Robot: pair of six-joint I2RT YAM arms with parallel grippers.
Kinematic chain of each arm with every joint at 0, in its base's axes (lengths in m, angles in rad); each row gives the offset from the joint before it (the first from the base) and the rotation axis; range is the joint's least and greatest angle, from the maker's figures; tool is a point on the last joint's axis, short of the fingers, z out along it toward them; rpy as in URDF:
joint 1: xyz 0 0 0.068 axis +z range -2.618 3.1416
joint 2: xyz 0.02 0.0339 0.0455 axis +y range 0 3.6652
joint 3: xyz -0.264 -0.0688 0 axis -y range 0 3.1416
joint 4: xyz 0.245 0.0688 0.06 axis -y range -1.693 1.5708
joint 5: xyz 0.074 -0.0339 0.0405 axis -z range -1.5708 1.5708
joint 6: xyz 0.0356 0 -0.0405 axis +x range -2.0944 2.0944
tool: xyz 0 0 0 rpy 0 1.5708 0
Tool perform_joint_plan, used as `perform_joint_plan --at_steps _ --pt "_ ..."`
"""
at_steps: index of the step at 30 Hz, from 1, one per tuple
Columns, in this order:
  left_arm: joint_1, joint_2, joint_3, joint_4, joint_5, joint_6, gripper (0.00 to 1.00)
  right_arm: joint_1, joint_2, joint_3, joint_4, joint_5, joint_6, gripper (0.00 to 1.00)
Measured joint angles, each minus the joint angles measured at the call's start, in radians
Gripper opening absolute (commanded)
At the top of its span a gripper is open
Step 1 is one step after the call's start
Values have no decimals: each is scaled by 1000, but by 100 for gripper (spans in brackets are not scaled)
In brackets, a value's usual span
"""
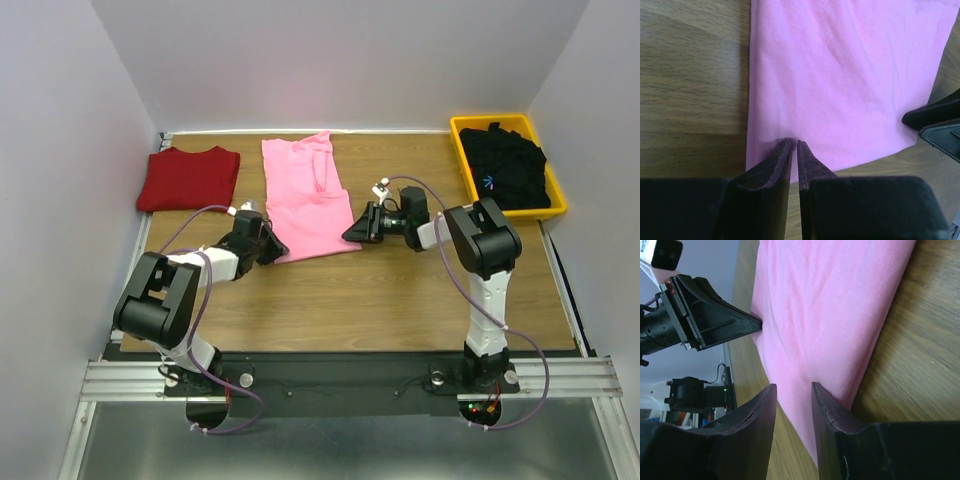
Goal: Fold and stack the t-shirts
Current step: Fold the tshirt
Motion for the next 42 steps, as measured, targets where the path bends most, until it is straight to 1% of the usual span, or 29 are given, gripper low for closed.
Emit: perform_joint_plan --at_steps 6,9,11,17,20,24,26,31,38,41,42 --pt "1 -8 -11 9 11 -1 23 23 -77 -27 -41 35 0 40" --pt "2 -12 -11 2 16 4 23 62 -121 -23 -52 48 9 40" --pt "4 -13 -11 0 19 7 23 112 -142 -4 -53 53 18 40" --pt "4 -13 -11 -1 23 14 23 239 -124 61 -32 58 60 40" --pt "4 -13 -11 -2 23 16 23 263 -58 85 14 61 90 40" --pt "4 -13 -10 -6 19 16 22 254 36 80 18 77 112 39" --pt "4 -13 -10 -9 16 10 22 239 54 66 50 73 127 39" --pt "4 -13 -10 -12 11 -5 22 197 31 -11 100 61 137 39" --pt "4 -16 -10 -19 11 -18 22 53 -60 -132 98 57 137 39" --pt "4 -26 -10 -36 10 -16 26 4 -79 -156 87 57 136 39" --pt "4 -36 -10 -53 9 -12 30 -7 -85 -156 76 57 132 40"
